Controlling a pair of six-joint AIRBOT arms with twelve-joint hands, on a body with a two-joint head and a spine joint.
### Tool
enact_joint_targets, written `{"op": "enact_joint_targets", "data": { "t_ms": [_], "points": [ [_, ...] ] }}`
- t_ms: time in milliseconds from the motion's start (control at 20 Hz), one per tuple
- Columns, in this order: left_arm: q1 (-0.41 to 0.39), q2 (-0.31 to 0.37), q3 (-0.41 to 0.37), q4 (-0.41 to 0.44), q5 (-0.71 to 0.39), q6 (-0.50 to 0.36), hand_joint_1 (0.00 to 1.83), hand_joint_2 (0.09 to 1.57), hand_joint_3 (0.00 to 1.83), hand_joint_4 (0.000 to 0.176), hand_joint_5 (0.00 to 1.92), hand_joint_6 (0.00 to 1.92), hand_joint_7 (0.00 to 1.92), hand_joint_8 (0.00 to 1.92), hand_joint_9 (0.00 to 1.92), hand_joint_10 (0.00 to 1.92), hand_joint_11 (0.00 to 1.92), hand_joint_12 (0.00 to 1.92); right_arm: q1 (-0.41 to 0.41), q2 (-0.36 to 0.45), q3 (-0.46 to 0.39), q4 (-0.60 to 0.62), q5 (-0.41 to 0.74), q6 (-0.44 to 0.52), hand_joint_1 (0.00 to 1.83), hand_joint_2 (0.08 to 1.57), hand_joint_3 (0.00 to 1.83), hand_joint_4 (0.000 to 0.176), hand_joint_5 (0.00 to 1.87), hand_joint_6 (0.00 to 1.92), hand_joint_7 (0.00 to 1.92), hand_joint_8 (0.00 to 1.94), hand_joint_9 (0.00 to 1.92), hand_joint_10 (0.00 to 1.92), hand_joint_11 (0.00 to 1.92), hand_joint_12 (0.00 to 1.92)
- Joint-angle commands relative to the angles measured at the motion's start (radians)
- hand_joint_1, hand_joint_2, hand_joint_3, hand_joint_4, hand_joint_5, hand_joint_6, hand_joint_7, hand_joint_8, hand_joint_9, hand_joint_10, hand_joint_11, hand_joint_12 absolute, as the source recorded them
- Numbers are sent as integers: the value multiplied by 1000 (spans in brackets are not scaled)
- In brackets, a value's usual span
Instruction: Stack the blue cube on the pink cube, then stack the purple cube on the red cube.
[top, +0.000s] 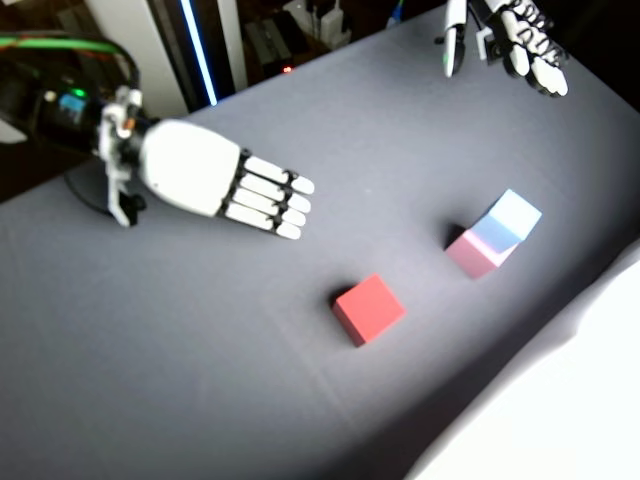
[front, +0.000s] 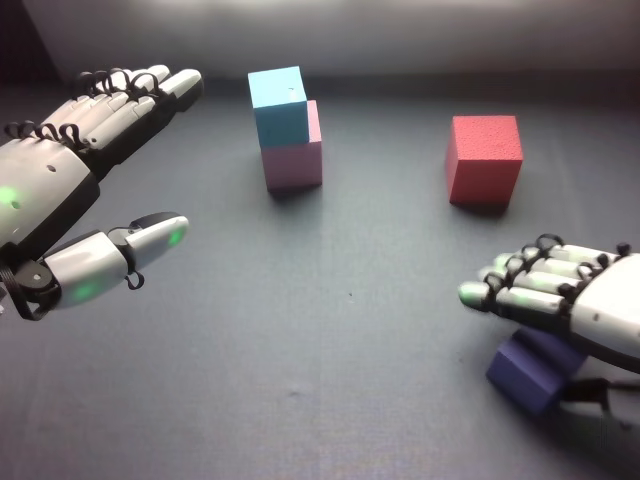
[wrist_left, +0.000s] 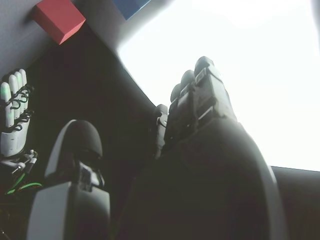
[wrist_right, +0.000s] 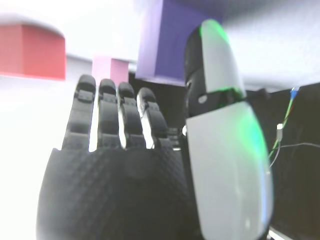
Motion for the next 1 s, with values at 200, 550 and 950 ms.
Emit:
{"op": "enact_joint_targets", "data": {
  "t_ms": [200, 550, 950],
  "points": [
    [2, 5, 1, -12, -132, -3, 534, 1376, 0, 119, 0, 0, 0, 0, 0, 0, 0, 0, 63, -8, 25, -3, 98, 3, 1346, 1218, 0, 0, 670, 1384, 818, 1271, 744, 1450, 470, 1610],
    [9, -7, 5, -15, -124, -11, 492, 1394, 5, 98, 0, 0, 0, 0, 0, 0, 0, 0, 176, -3, 83, 45, 121, -25, 1119, 1293, 1, 0, 649, 1440, 698, 1535, 554, 1506, 346, 1919],
    [17, -28, 16, -15, -108, -28, 534, 1371, 0, 98, 0, 0, 0, 0, 0, 0, 0, 0, 383, -88, 226, 188, 19, -170, 1289, 1268, 0, 0, 684, 1381, 680, 1443, 590, 1579, 331, 1864]
  ]
}}
